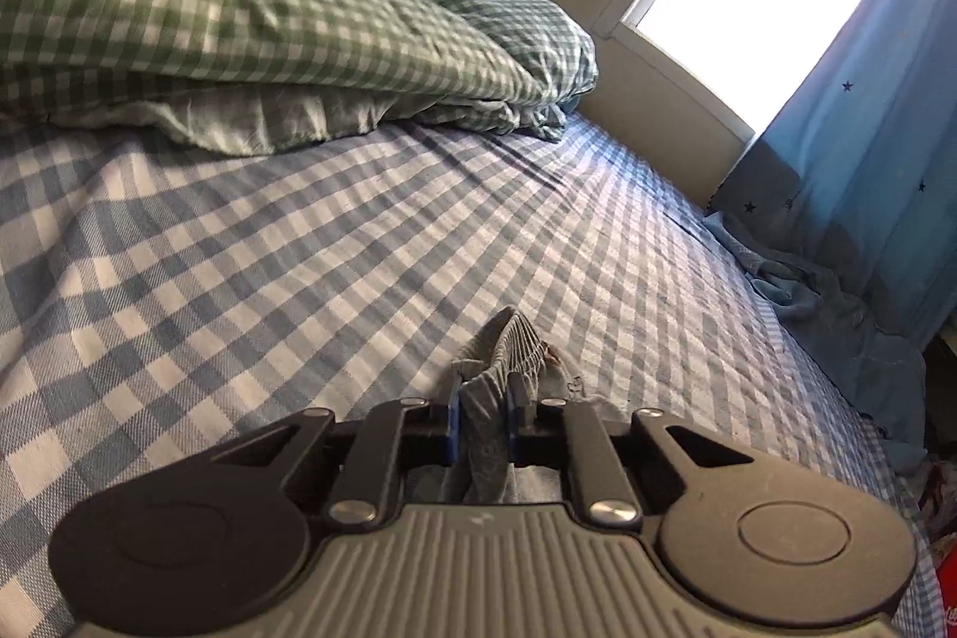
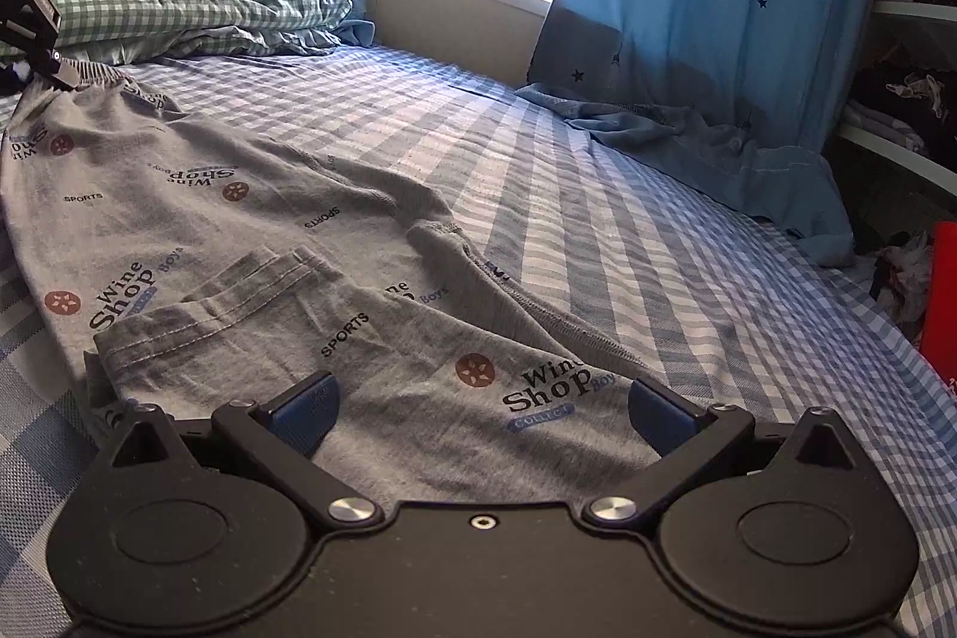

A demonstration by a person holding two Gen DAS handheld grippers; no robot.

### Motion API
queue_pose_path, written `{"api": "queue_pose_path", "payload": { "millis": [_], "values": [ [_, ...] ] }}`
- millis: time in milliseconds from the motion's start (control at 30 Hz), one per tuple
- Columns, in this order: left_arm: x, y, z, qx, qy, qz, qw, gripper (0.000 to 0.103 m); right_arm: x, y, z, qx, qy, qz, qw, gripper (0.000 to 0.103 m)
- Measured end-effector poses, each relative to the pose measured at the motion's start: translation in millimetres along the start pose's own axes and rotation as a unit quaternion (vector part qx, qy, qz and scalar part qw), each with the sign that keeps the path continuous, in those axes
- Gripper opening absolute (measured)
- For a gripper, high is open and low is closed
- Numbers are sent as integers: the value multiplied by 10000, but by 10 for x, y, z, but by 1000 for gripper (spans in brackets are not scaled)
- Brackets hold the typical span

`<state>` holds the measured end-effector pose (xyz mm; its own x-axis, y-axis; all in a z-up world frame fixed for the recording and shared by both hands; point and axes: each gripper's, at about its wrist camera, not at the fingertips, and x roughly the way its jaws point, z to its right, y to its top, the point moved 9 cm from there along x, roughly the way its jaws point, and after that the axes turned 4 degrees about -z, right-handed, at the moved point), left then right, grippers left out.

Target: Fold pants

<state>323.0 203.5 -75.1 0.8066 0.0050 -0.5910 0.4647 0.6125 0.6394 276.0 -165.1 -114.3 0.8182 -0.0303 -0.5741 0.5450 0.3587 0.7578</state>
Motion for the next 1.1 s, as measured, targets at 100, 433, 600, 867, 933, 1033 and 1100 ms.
{"api": "queue_pose_path", "payload": {
  "millis": [100,433,600,867,933,1033,1100],
  "values": [
    [-134,55,239,323,-77,129,9994,14,6,-3,15,91,70,-23,9999,102],
    [-704,-100,1459,1602,-712,395,9837,14,-151,21,358,915,420,258,9946,102],
    [-985,-396,2136,2342,-1141,425,9645,14,-455,-131,946,1155,-125,545,9917,102],
    [-1335,-1407,3125,3618,-1971,124,9111,14,-781,-755,1873,1617,-836,324,9828,102],
    [-1379,-1738,3273,3852,-2138,-72,8977,14,-827,-926,2026,1610,-1041,217,9812,102],
    [-1374,-2253,3419,4233,-2252,-333,8769,14,-888,-1153,2227,1666,-1269,102,9778,102],
    [-1305,-2575,3461,4452,-2214,-523,8660,14,-930,-1285,2323,1770,-1348,49,9749,102]
  ]
}}
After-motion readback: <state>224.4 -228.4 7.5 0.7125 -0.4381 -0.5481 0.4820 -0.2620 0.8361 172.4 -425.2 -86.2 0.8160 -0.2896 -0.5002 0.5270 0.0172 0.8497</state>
